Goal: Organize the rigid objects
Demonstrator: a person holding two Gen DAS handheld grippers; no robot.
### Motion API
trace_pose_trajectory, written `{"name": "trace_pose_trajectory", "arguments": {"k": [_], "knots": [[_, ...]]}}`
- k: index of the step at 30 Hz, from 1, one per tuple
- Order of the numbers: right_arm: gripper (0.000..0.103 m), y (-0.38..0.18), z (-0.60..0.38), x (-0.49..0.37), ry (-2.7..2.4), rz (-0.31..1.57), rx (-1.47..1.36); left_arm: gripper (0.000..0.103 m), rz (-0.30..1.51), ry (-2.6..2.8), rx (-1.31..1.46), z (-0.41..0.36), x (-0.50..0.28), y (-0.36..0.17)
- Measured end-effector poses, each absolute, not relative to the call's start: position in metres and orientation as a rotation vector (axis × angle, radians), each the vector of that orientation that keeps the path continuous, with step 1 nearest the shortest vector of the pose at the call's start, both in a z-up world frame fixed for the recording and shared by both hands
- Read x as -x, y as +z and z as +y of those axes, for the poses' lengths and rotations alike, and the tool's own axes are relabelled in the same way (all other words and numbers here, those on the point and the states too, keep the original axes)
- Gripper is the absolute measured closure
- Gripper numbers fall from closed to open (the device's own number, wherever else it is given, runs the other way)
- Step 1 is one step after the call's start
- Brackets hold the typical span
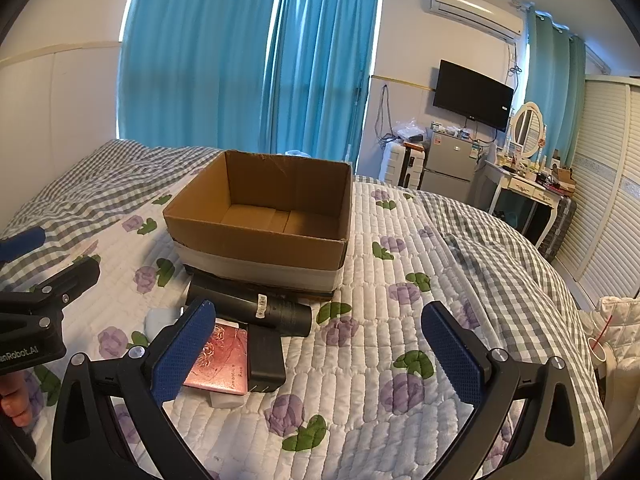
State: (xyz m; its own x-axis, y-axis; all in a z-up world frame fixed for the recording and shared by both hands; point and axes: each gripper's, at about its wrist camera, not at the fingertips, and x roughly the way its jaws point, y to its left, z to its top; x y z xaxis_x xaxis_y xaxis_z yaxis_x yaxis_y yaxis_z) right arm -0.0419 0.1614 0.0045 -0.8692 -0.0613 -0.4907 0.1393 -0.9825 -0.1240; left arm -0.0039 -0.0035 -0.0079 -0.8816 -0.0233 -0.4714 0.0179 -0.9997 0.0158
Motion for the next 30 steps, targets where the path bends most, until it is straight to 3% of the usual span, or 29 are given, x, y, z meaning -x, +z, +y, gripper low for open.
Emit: {"name": "trace_pose_trajectory", "arguments": {"k": [8,14,16,19,20,22,24,30], "knots": [[0.000,-0.004,0.145,0.045,-2.836,0.316,-0.818,0.000,-0.088,-2.933,-0.955,-0.009,0.017,-0.023],[0.001,-0.041,0.108,0.060,-2.608,0.467,-0.992,0.000,-0.044,-2.871,-1.100,-0.017,0.026,-0.036],[0.007,-0.057,0.094,0.066,-2.538,0.518,-1.048,0.000,-0.046,-2.858,-1.116,-0.018,0.026,-0.038],[0.023,-0.077,0.080,0.073,-2.480,0.573,-1.115,0.000,-0.041,-2.842,-1.144,-0.019,0.029,-0.040],[0.033,-0.081,0.078,0.074,-2.478,0.579,-1.126,0.000,-0.035,-2.838,-1.151,-0.020,0.029,-0.041],[0.040,-0.083,0.080,0.077,-2.481,0.550,-1.133,0.000,-0.023,-2.830,-1.169,-0.022,0.032,-0.040],[0.052,-0.078,0.085,0.075,-2.508,0.521,-1.111,0.000,-0.018,-2.822,-1.186,-0.022,0.034,-0.042],[0.065,-0.071,0.097,0.084,-2.552,0.441,-1.113,0.000,-0.008,-2.785,-1.257,-0.016,0.042,-0.046]]}}
